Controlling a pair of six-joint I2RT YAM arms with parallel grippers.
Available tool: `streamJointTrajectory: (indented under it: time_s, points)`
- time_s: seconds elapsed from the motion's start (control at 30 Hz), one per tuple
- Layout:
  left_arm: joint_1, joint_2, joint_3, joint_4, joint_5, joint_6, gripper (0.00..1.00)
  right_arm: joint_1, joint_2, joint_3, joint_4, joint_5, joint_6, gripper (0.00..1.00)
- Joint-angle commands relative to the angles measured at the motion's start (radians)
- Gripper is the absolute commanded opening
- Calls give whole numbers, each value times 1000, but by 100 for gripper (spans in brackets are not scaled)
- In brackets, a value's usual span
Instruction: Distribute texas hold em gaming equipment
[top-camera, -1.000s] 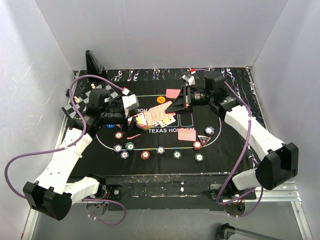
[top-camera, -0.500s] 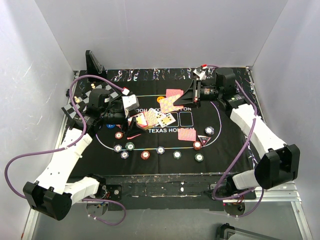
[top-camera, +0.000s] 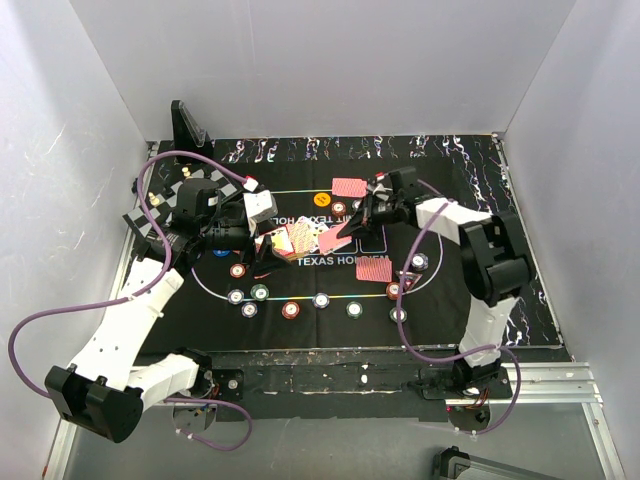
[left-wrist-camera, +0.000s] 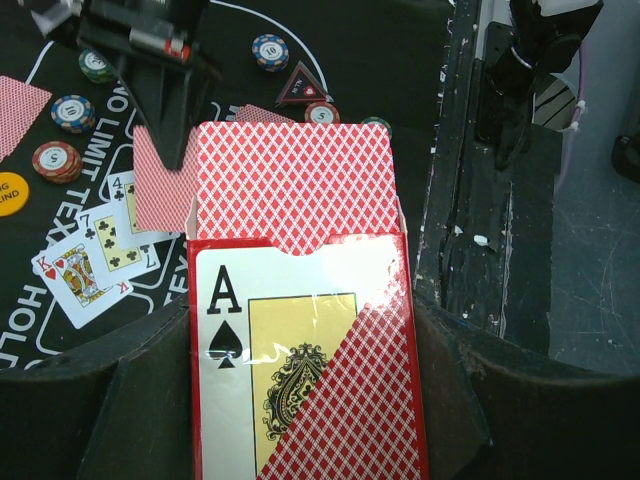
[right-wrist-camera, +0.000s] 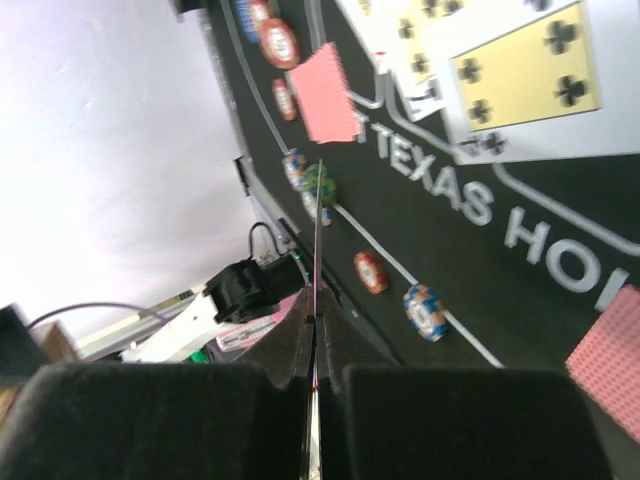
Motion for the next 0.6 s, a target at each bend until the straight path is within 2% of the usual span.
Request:
streamJointTrajectory:
  time_s: [0.0, 0.23, 0.33, 0.57]
  points:
    - [4, -24, 23, 12, 27, -3, 0, 56, 87, 80, 25, 76, -59, 1]
    - [5, -29, 18, 12, 23, -4, 0, 114, 213, 184, 22, 171, -76, 1]
    - [7, -29, 13, 12, 25, -6, 0, 139, 251, 230, -52, 233, -107, 1]
    - [5, -44, 3, 14, 22, -3, 0, 148, 275, 212, -130, 338, -131, 4]
